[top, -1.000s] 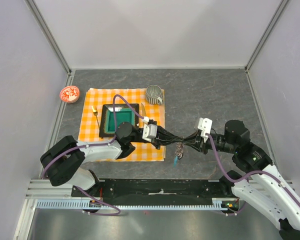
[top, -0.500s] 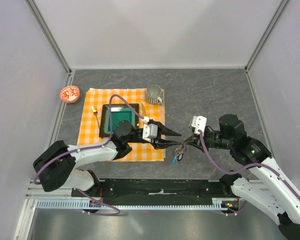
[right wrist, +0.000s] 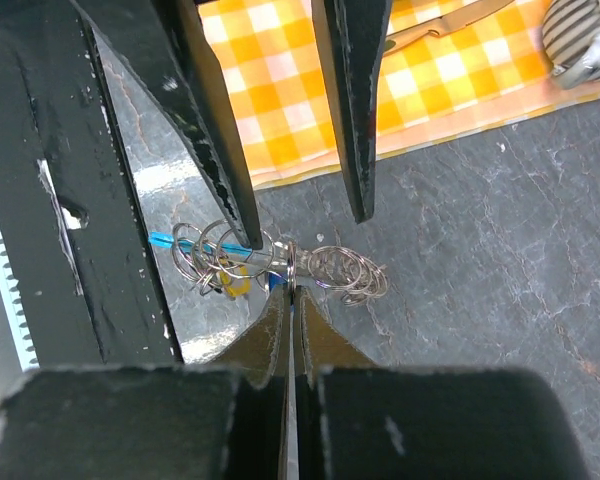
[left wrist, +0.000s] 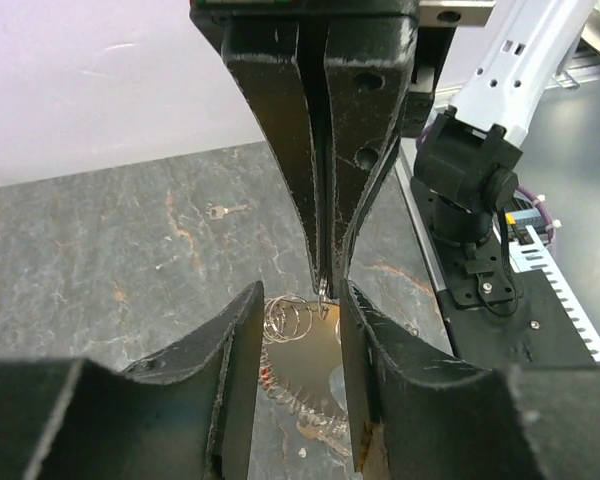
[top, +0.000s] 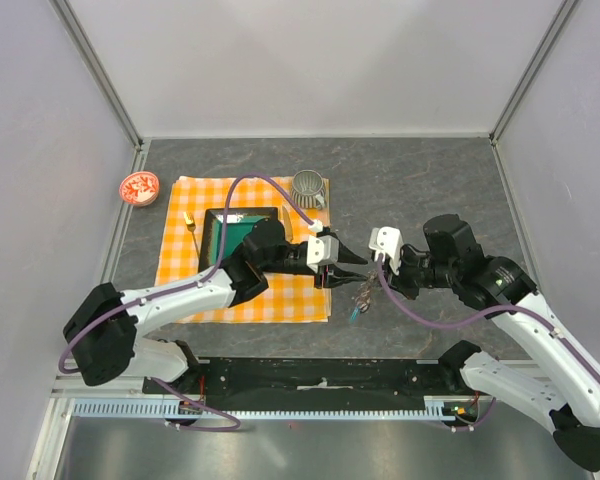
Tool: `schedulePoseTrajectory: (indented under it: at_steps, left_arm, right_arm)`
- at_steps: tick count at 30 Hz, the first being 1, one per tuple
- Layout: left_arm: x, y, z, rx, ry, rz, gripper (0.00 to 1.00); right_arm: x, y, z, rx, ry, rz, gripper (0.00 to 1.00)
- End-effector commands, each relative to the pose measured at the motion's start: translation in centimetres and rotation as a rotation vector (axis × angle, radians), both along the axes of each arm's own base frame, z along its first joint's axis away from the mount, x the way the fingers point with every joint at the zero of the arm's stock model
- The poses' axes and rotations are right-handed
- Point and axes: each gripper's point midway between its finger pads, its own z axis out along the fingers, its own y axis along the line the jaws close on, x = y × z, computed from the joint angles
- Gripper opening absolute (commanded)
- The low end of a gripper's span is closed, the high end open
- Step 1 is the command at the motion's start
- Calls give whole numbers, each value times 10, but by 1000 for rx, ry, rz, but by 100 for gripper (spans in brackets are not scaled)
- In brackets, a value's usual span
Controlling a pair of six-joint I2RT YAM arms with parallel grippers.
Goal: Put the keys on the keyring
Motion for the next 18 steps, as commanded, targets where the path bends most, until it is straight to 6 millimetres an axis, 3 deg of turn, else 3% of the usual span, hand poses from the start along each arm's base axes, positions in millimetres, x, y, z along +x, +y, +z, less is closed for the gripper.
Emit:
schedulePoseTrajectory:
  at_steps: [1, 18]
  left_arm:
    - [-5, -7, -2, 27, -4, -66, 41]
    - [-17, -18, -5, 58, 36, -143, 29]
  right_arm:
    - [5, 6, 29, 41, -89, 25, 0]
    - [4, 9, 23, 42, -78, 39, 0]
